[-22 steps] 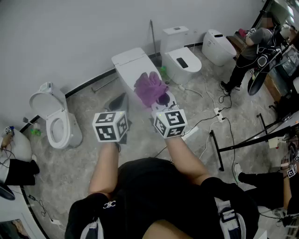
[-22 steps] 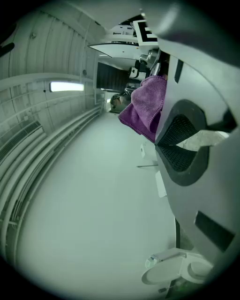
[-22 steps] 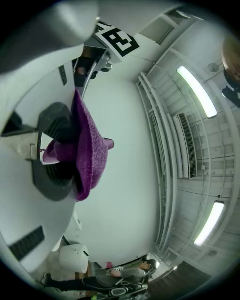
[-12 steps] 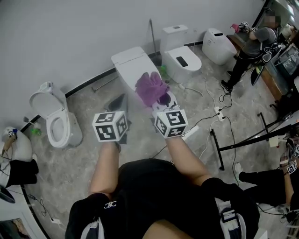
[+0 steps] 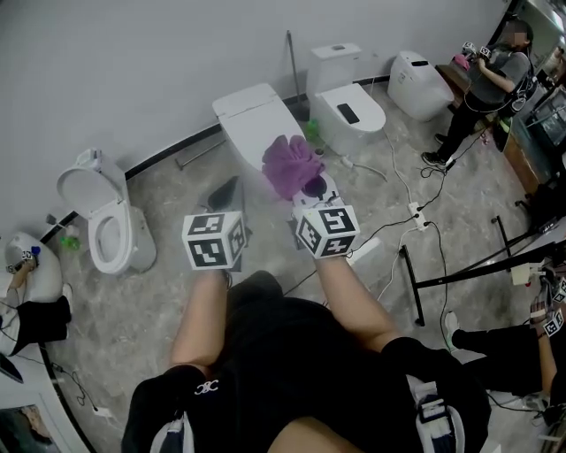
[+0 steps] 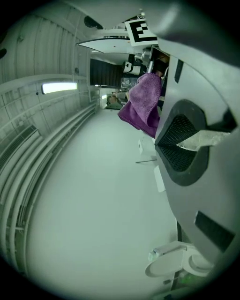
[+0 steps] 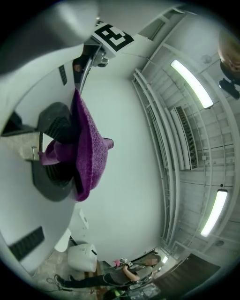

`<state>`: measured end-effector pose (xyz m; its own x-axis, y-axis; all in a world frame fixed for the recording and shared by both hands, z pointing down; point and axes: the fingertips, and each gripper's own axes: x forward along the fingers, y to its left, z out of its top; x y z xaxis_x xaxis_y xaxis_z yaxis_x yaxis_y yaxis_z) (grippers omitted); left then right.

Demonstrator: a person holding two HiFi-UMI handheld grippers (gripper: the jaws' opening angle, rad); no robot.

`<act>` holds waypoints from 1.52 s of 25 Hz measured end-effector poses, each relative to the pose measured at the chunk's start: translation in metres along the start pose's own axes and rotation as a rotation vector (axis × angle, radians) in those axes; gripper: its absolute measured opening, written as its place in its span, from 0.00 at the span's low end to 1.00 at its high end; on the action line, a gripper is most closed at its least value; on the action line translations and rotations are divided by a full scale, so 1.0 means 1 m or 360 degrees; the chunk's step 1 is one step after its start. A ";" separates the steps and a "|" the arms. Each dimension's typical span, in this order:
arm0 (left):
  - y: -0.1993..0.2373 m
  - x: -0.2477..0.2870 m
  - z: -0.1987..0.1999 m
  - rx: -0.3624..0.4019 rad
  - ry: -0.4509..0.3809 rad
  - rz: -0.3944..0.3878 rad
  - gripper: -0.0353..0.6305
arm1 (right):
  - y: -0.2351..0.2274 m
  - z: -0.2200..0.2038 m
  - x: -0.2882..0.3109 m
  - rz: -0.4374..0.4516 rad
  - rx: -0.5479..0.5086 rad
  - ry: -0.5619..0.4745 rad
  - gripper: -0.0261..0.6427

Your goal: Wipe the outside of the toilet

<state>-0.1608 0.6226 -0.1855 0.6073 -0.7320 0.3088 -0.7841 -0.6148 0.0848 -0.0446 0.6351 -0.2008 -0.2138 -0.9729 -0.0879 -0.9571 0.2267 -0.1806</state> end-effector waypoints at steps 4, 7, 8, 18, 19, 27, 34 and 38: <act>0.016 0.023 -0.002 -0.0115 -0.0001 -0.0033 0.06 | -0.013 -0.014 0.019 -0.0004 -0.0017 0.0030 0.16; 0.036 0.052 0.000 -0.0152 -0.0008 -0.0057 0.06 | -0.026 -0.023 0.051 -0.0011 -0.0046 0.0042 0.16; 0.045 0.064 0.000 -0.0150 -0.0010 -0.0057 0.06 | -0.031 -0.026 0.064 -0.0010 -0.0059 0.0048 0.16; 0.158 0.217 0.020 -0.0279 0.0077 -0.0045 0.06 | -0.082 -0.062 0.238 0.0056 -0.0082 0.0205 0.16; 0.170 0.232 0.024 -0.0293 0.0089 -0.0040 0.06 | -0.086 -0.065 0.257 0.0062 -0.0082 0.0227 0.16; 0.258 0.362 0.025 -0.0381 0.0234 -0.0062 0.06 | -0.121 -0.104 0.409 0.0109 -0.0078 0.0362 0.16; 0.331 0.472 0.027 -0.0459 0.0328 -0.0089 0.06 | -0.158 -0.144 0.538 0.0138 -0.0093 0.0476 0.16; 0.372 0.507 0.030 -0.0527 0.0364 -0.0075 0.06 | -0.165 -0.169 0.594 0.0157 -0.0101 0.0593 0.16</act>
<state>-0.1410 0.0141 -0.0254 0.6290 -0.5980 0.4968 -0.7774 -0.4910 0.3932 -0.0468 0.0120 -0.0579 -0.3509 -0.8990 0.2622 -0.9360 0.3282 -0.1273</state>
